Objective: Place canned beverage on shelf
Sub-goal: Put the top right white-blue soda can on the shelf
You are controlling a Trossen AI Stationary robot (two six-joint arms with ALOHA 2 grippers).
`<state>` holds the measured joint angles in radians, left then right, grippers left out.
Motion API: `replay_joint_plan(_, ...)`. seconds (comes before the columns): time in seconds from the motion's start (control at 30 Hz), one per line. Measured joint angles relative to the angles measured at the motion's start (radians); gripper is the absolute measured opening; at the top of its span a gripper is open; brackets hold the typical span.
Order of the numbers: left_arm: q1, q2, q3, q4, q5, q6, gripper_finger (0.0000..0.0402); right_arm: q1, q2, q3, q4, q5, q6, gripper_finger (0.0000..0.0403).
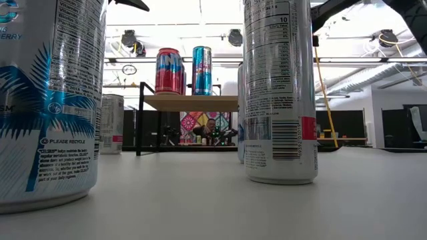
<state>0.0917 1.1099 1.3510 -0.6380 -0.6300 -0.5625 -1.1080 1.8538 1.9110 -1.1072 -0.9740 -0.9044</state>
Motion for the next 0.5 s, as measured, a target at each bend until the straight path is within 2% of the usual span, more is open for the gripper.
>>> replay_joint_plan(0.2,0.0,0.0,0.0,0.0,0.0,0.0,0.0372,0.025,0.0,0.0,0.002,-0.017,-0.164,0.0225)
replay_joint_plan(0.5,0.0,0.0,0.0,0.0,0.0,-0.001,0.0372,0.026,-0.001,0.001,-0.01,0.053,-0.182,0.0227)
